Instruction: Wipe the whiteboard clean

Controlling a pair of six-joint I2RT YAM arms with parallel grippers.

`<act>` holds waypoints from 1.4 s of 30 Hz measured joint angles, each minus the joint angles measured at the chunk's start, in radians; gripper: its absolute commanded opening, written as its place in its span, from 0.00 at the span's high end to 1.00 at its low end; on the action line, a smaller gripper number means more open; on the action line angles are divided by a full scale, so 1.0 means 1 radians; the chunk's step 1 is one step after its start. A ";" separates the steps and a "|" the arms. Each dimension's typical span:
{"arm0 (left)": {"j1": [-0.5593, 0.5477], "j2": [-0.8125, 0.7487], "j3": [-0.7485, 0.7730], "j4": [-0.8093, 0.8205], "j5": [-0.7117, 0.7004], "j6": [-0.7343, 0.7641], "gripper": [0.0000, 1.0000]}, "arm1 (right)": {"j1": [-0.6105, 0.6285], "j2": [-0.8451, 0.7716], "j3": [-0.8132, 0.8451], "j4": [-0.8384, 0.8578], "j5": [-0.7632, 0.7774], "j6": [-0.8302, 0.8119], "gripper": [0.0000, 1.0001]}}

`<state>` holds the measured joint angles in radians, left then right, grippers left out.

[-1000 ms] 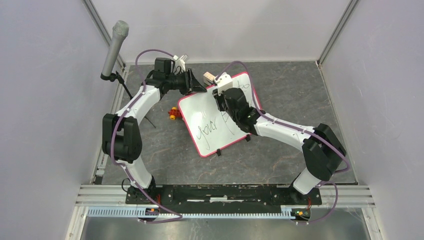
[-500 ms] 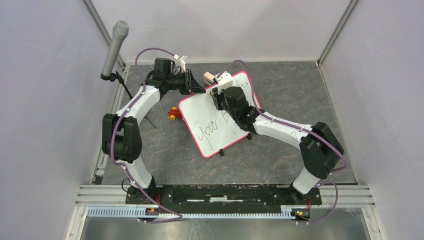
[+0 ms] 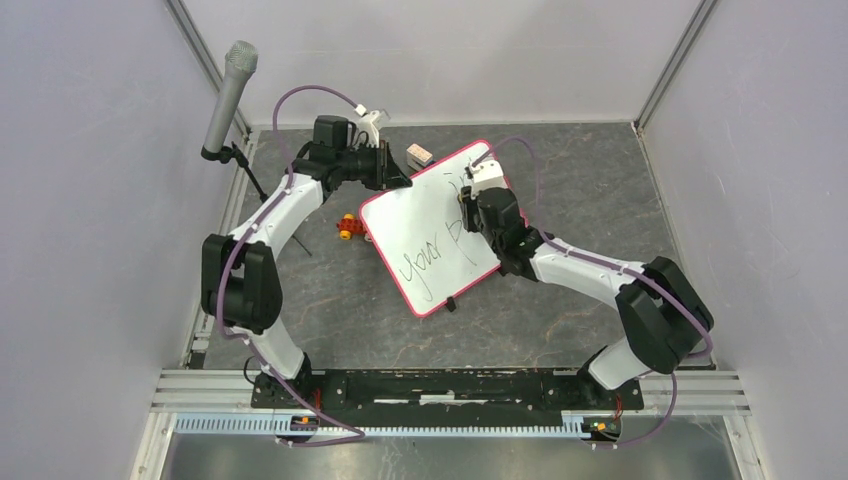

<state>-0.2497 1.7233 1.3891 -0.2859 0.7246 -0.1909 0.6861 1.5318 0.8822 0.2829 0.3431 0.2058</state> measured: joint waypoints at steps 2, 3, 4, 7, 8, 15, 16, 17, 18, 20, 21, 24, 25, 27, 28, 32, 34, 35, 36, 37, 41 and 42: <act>-0.010 -0.014 -0.006 -0.004 -0.018 0.026 0.98 | 0.023 0.001 0.010 -0.008 0.019 -0.004 0.73; -0.014 -0.022 -0.011 -0.005 -0.023 0.039 0.98 | 0.044 0.006 0.026 -0.014 0.024 -0.008 0.73; -0.018 -0.028 -0.015 -0.006 -0.026 0.048 0.98 | 0.068 0.013 0.043 -0.016 0.024 -0.012 0.73; -0.026 -0.040 -0.022 -0.014 -0.026 0.071 0.98 | 0.144 0.051 0.123 -0.016 0.013 -0.026 0.73; -0.028 -0.044 -0.023 -0.015 -0.027 0.078 0.98 | 0.159 0.064 0.148 -0.013 -0.001 -0.029 0.73; -0.038 -0.056 -0.038 0.011 -0.064 0.105 0.98 | 0.146 0.119 0.232 -0.007 -0.064 -0.022 0.73; -0.038 -0.056 -0.039 0.013 -0.070 0.105 0.98 | 0.131 0.120 0.228 -0.004 -0.074 -0.019 0.73; -0.039 -0.056 -0.039 0.016 -0.075 0.105 0.98 | 0.115 0.116 0.216 0.005 -0.074 -0.019 0.73; -0.039 -0.056 -0.039 0.014 -0.079 0.105 0.98 | 0.094 0.109 0.198 0.016 -0.069 -0.019 0.73; -0.040 -0.056 -0.041 0.012 -0.084 0.104 0.98 | 0.040 0.083 0.141 0.033 -0.050 -0.019 0.73; -0.040 -0.056 -0.042 0.012 -0.086 0.104 0.98 | 0.014 0.068 0.108 0.040 -0.040 -0.017 0.73; -0.040 -0.057 -0.042 0.012 -0.083 0.103 0.84 | -0.037 0.020 0.013 0.042 0.007 -0.018 0.73; -0.040 -0.057 -0.042 0.011 -0.075 0.101 0.77 | -0.045 0.003 -0.022 0.044 0.016 -0.017 0.73; -0.040 -0.057 -0.042 0.009 -0.060 0.082 0.63 | -0.043 -0.024 -0.060 0.045 0.018 -0.017 0.73; -0.040 -0.057 -0.042 0.010 -0.052 0.067 0.60 | -0.040 -0.034 -0.069 0.044 0.016 -0.016 0.73; -0.044 -0.006 0.000 -0.005 -0.043 -0.025 0.57 | -0.032 -0.072 -0.080 0.034 0.002 -0.016 0.73; -0.045 0.045 0.049 -0.024 -0.034 -0.069 0.58 | -0.030 -0.076 -0.077 0.032 0.001 -0.017 0.73; -0.046 0.065 0.069 -0.026 -0.030 -0.085 0.60 | -0.030 -0.074 -0.070 0.027 0.001 -0.020 0.73; -0.047 0.087 0.091 -0.028 -0.025 -0.100 0.61 | -0.031 -0.068 -0.052 0.011 0.001 -0.021 0.73; -0.047 0.112 0.114 -0.028 -0.018 -0.114 0.62 | -0.031 -0.058 -0.031 0.002 -0.001 -0.023 0.73; -0.049 0.143 0.130 -0.022 0.008 -0.122 0.79 | -0.031 0.000 0.088 -0.015 -0.040 -0.024 0.73; -0.049 0.145 0.130 -0.018 0.026 -0.121 0.85 | -0.031 0.010 0.112 -0.015 -0.054 -0.023 0.73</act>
<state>-0.2985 1.8679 1.5192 -0.3038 0.7506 -0.3119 0.6548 1.5421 0.9939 0.2680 0.2893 0.1829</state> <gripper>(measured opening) 0.297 0.336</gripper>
